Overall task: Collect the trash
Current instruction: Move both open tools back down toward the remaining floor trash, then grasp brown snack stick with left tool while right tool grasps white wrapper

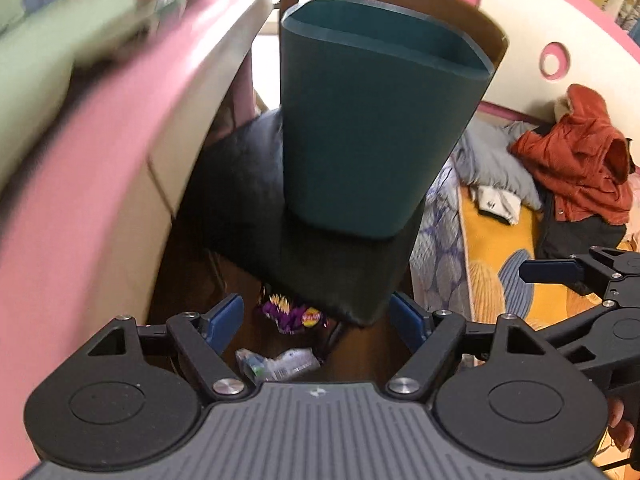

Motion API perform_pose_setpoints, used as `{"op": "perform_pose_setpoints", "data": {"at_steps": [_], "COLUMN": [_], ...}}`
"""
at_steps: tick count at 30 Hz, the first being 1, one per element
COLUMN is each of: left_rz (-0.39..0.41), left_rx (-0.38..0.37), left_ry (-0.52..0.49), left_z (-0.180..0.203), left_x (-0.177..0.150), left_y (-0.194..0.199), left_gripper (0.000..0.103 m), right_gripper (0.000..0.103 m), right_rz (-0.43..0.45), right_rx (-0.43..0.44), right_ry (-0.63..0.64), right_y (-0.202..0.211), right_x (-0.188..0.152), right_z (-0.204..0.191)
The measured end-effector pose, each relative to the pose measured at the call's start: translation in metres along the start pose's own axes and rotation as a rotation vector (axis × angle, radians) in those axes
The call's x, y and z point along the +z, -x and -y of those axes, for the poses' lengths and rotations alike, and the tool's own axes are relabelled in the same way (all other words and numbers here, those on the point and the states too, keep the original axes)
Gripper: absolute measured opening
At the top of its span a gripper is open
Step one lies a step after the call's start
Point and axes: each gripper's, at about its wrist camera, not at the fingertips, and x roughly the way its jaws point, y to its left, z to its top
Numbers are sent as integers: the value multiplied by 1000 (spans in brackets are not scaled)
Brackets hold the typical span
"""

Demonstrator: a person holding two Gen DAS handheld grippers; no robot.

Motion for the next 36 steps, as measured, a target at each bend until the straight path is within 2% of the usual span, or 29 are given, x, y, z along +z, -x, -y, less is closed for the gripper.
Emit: {"op": "perform_pose_setpoints", "data": {"at_steps": [4,7,10,14,21,26,28,32,36], "left_rz": [-77,-137,-214,-320,-420,-497,-525,-569,-574], "left_rx": [2,30,63,86,134,119,119,111,116], "left_ry": [112,139,166,270,198,92,49,-17,-85], "left_z": [-12,-20,-30,-40,-48,-58,-61,-64,-67], "left_x": [-45,-78,-115,-167,-252,-309,-329,-363,-384], "left_y": [-41,-80,-124,-182,-283,-349,-369,-409,-435], "left_gripper": [80,80,80,80,80,80,80,80,80], "right_gripper": [103,103,103,103,101,99,96,95,95], "right_rz": [-75,-141,-204,-245,-246,-251,-258,-222,-197], "right_rx": [-20,-35,-32,-35,-27,-34,-25,-32,-32], "right_ry": [61,88,53,-37,-219,-446,-531,-617,-763], "right_y": [-42,-80,-124,-185,-290,-365,-394,-438,-476], "right_x": [-31,-57,-84,-115,-157,-184,-194,-208,-217], "right_z": [-3,0,8,21,41,56,57,54,57]}}
